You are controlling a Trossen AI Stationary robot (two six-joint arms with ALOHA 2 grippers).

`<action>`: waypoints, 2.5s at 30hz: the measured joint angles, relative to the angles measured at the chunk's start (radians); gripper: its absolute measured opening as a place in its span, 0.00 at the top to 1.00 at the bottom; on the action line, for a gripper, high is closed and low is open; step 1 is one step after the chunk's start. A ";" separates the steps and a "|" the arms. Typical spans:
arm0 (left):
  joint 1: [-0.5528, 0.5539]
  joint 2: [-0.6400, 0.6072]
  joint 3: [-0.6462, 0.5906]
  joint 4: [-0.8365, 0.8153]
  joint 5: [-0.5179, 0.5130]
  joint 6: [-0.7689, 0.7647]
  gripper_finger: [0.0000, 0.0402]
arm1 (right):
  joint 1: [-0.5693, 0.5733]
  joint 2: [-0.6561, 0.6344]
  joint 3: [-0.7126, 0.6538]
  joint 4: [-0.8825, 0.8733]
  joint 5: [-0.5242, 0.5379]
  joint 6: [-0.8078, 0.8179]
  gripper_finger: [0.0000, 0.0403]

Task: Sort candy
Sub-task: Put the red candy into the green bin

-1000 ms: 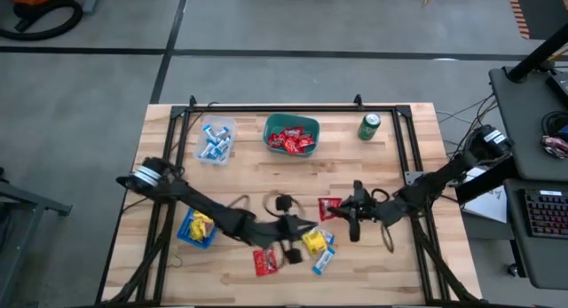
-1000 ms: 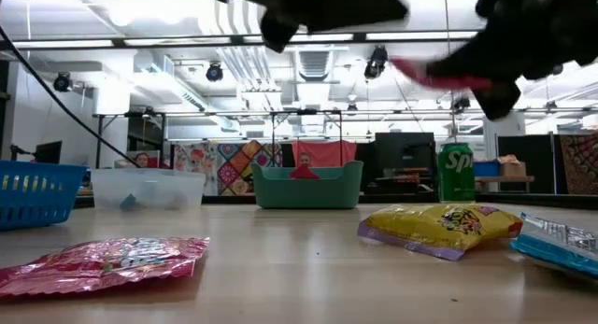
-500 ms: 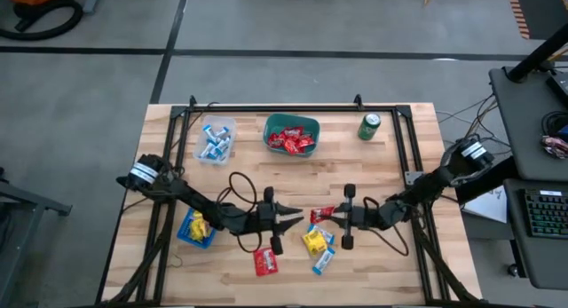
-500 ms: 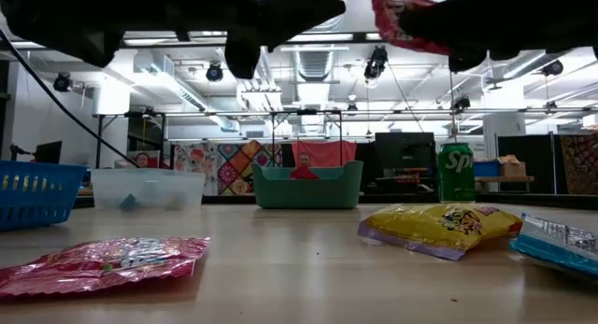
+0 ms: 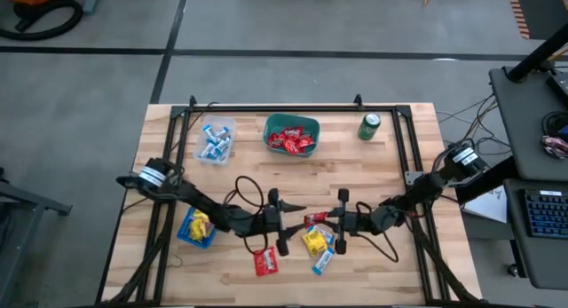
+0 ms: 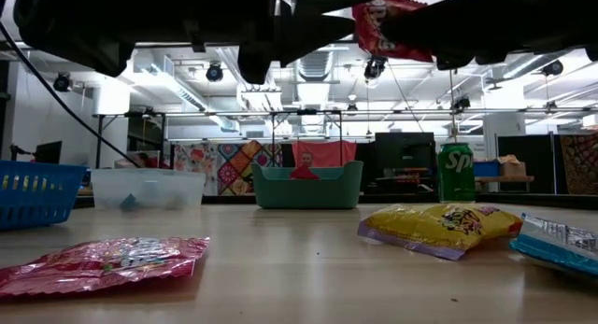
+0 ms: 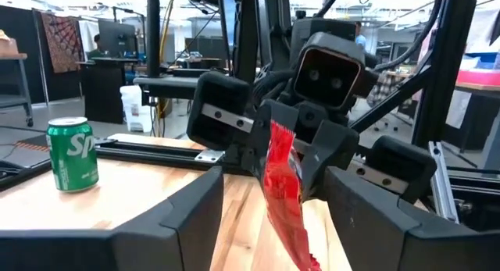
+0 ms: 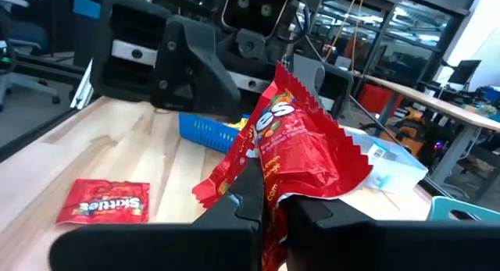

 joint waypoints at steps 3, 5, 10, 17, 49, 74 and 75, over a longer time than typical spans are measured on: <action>0.004 0.021 0.019 0.000 0.000 0.002 0.50 | 0.000 -0.001 0.000 -0.002 0.000 0.000 0.97; 0.005 0.032 0.036 0.000 0.000 0.018 0.53 | 0.000 -0.001 0.000 -0.003 0.000 0.000 0.97; 0.009 0.047 0.073 -0.023 -0.001 0.060 0.70 | 0.000 -0.001 0.000 -0.013 0.000 0.023 0.96; 0.010 0.045 0.070 -0.026 -0.042 0.051 0.97 | 0.000 -0.003 -0.001 -0.044 0.001 0.111 0.82; 0.485 -0.248 0.063 -0.734 -0.061 0.051 1.00 | 0.000 -0.310 -0.001 -0.597 0.216 0.499 0.53; 0.693 -0.176 0.078 -0.741 0.113 -0.323 0.96 | -0.024 -0.307 -0.001 -0.611 0.217 0.498 0.53; 0.693 -0.176 0.078 -0.748 0.113 -0.324 0.95 | -0.024 -0.307 -0.001 -0.611 0.217 0.498 0.53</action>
